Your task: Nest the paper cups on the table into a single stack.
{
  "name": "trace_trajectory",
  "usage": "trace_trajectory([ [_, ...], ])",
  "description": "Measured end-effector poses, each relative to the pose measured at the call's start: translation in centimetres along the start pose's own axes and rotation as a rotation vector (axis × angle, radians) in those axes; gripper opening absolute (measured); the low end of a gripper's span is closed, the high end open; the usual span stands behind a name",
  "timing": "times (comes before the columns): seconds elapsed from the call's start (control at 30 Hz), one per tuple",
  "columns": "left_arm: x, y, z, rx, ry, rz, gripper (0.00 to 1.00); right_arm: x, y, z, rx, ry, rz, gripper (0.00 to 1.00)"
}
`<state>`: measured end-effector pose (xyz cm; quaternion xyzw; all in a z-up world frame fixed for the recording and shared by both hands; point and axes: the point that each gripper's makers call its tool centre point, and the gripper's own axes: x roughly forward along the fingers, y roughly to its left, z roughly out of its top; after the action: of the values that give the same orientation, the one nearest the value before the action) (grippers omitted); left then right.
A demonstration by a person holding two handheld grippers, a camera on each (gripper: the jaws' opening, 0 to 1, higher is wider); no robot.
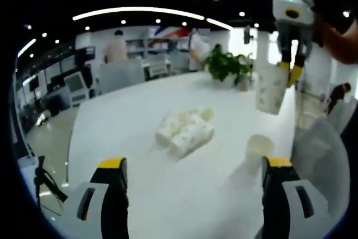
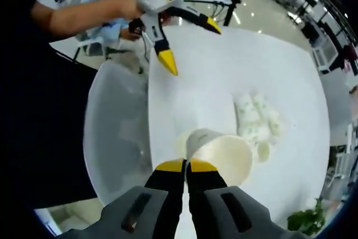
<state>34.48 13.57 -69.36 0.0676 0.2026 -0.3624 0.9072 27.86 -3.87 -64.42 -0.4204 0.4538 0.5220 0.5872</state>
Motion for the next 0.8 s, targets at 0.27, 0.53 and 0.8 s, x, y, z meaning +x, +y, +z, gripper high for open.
trace_trajectory([
  [0.27, 0.1, 0.0, -0.2, -0.001, 0.001, 0.0, 0.99, 0.8, 0.0, -0.3, 0.015, 0.006, 0.008, 0.0],
  [0.53, 0.2, 0.0, -0.2, -0.005, 0.003, 0.0, 0.99, 1.6, 0.2, -0.6, 0.024, 0.013, 0.021, 0.0],
  [0.8, 0.3, -0.1, -0.4, -0.006, 0.006, -0.005, 0.99, 2.5, 0.3, -0.7, 0.03, 0.024, 0.024, 0.0],
])
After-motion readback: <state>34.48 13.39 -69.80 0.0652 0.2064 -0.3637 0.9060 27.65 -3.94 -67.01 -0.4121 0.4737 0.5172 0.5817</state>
